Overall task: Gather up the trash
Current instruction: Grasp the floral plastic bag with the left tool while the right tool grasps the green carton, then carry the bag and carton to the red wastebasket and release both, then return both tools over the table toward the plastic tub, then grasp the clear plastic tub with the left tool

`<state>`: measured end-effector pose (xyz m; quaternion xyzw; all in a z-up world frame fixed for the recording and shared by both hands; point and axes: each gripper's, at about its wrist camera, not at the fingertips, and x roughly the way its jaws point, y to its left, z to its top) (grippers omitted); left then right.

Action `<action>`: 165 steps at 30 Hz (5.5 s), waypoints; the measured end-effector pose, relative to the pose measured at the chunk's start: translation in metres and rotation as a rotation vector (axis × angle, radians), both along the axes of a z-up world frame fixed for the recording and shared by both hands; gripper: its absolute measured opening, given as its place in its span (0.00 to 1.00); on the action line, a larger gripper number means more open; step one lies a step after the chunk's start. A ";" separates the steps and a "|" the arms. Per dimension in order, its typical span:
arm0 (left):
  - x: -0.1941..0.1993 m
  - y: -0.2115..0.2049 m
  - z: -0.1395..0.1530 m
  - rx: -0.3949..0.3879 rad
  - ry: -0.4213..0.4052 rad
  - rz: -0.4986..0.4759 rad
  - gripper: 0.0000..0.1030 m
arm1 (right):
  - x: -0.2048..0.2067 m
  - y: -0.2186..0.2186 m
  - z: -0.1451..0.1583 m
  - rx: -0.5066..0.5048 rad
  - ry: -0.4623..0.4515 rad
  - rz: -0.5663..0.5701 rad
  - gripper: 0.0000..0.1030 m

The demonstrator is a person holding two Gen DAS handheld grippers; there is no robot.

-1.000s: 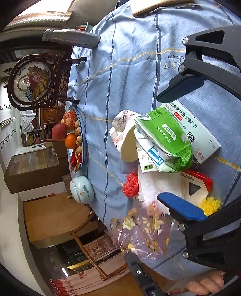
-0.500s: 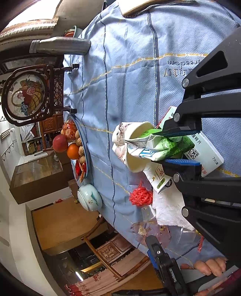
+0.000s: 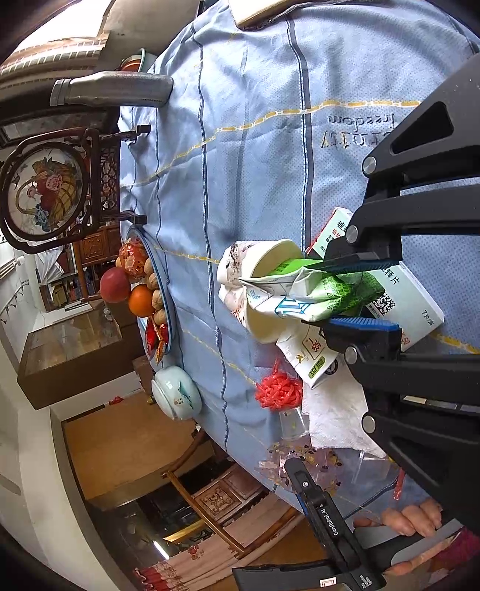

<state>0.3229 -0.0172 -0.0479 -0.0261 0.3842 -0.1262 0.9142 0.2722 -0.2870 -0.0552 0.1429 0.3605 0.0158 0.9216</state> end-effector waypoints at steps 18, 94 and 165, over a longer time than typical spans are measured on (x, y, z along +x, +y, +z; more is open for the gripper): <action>-0.018 0.026 0.019 -0.136 -0.009 0.006 0.39 | -0.011 -0.003 0.013 0.020 -0.091 -0.005 0.20; -0.286 0.407 -0.095 -0.140 0.164 0.976 0.86 | -0.087 0.439 0.017 0.040 0.058 0.938 0.64; -0.044 0.001 -0.021 0.107 0.119 0.031 0.63 | -0.043 -0.020 0.001 0.135 -0.046 0.028 0.95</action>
